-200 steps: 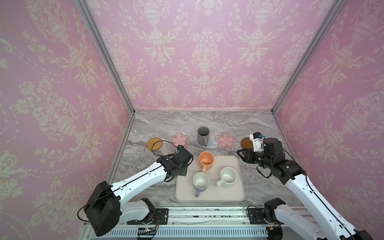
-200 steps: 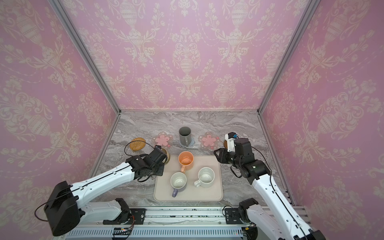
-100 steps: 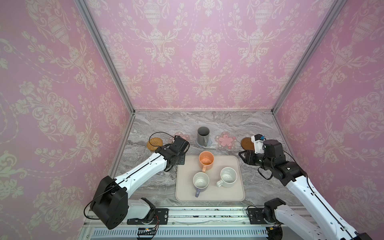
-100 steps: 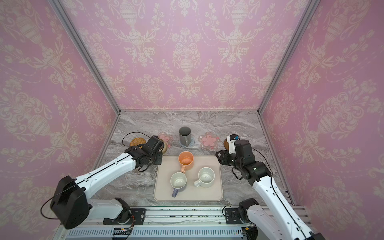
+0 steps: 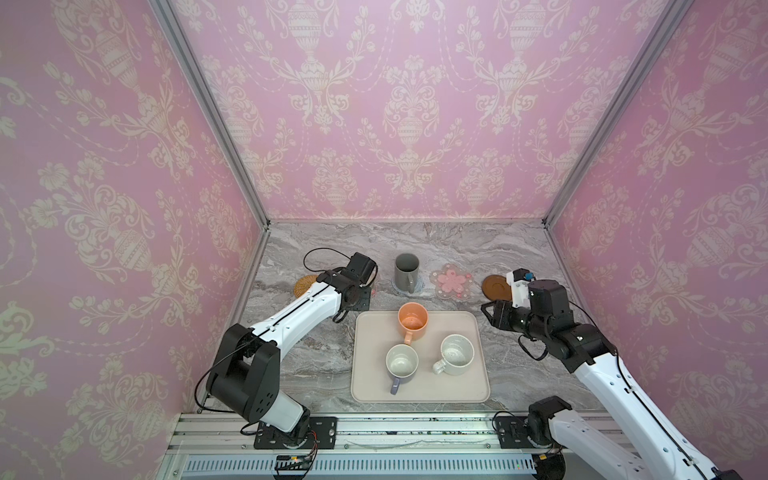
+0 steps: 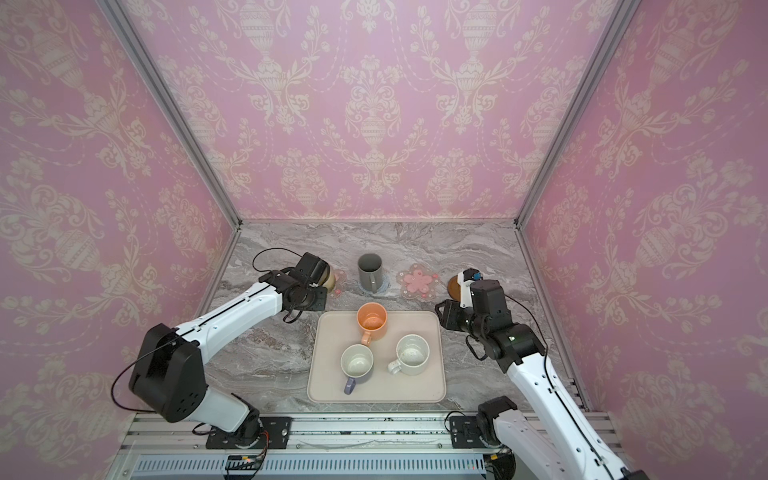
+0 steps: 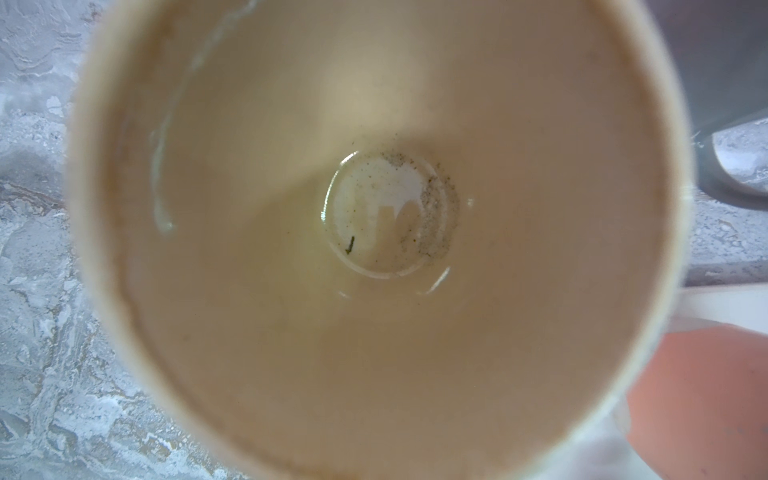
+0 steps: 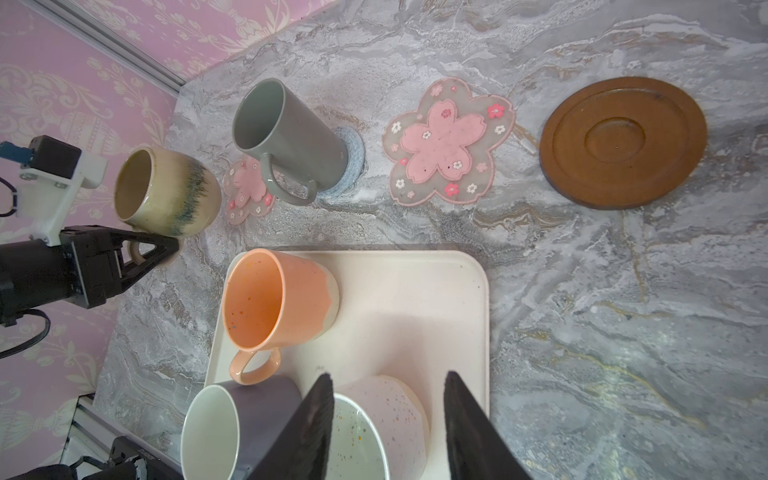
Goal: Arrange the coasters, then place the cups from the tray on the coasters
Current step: 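Carry the cream mug with the left gripper toward the pink flower coaster, then lower the cream mug with the left gripper onto the pink flower coaster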
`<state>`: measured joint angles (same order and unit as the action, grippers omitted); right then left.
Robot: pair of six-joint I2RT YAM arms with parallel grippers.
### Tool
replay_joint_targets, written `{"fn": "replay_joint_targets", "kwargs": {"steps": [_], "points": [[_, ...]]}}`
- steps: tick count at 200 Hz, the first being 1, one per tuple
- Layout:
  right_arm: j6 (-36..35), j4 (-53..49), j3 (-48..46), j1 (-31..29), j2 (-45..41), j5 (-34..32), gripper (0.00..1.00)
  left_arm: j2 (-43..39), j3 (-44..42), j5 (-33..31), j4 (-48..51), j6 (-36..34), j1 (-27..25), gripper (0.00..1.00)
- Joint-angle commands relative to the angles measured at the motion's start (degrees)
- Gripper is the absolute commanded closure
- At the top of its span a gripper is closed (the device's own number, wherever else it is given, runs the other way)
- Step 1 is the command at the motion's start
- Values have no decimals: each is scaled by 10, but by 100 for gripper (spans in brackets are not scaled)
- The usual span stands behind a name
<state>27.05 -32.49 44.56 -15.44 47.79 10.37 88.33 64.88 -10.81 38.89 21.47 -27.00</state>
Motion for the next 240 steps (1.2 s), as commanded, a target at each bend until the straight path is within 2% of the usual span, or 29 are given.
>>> {"fn": "replay_joint_targets", "kwargs": {"steps": [1, 67, 150, 240], "points": [[13, -3, 20, 4, 4, -9, 55, 11, 44, 8, -15, -27, 18, 100], [19, -16, 16, 4, -5, -16, 55, 81, 100, 24, -16, -47, 58, 100], [13, -43, 13, 4, -26, -42, 54, 183, 176, 26, -8, -76, 63, 100], [22, -40, 14, 5, -22, -47, 54, 184, 160, 27, -22, -78, 73, 100]]}}
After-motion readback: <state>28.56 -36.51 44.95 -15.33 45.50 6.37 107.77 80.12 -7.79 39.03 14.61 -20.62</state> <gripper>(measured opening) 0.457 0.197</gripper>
